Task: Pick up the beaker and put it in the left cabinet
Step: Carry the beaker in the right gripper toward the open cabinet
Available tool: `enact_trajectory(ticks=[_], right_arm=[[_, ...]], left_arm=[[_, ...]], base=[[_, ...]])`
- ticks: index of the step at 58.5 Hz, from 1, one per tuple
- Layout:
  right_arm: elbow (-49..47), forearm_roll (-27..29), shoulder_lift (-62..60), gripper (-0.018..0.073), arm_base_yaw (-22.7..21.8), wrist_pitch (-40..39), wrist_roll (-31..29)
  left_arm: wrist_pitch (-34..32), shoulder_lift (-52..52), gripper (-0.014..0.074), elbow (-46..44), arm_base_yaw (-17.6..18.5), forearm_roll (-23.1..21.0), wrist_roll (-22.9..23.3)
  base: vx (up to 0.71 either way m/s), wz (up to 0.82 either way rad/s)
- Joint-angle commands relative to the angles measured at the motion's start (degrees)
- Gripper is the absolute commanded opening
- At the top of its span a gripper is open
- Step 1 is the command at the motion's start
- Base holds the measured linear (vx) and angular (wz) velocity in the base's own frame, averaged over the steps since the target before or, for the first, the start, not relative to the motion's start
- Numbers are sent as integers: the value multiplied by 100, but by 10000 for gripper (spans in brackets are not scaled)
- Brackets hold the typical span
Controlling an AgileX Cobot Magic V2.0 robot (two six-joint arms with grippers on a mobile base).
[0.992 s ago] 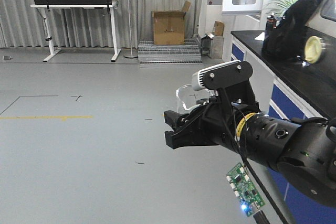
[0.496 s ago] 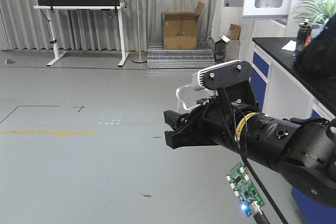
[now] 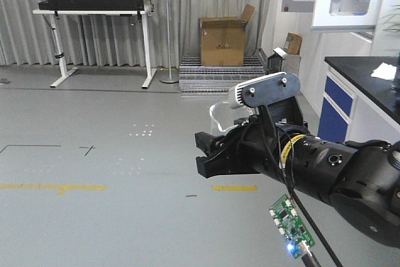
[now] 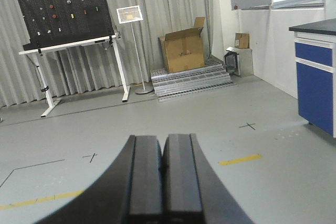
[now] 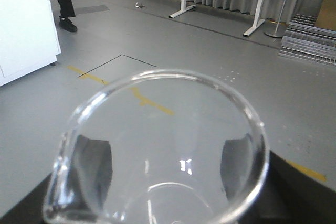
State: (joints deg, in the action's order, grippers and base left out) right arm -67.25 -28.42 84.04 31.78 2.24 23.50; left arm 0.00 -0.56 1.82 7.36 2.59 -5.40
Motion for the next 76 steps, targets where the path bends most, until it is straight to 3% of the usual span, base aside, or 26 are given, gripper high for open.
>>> enact_trajectory(ticks=[1,76], right_arm=[[-195,-32,-216,-8,-23,-429,7],[-195,-32,-216,-8,-23,-425,7]], left_arm=[[-428,-106,1,90,3,-18,15],[-428,-106,1,90,3,-18,15]], base=[[71,1],[74,2]])
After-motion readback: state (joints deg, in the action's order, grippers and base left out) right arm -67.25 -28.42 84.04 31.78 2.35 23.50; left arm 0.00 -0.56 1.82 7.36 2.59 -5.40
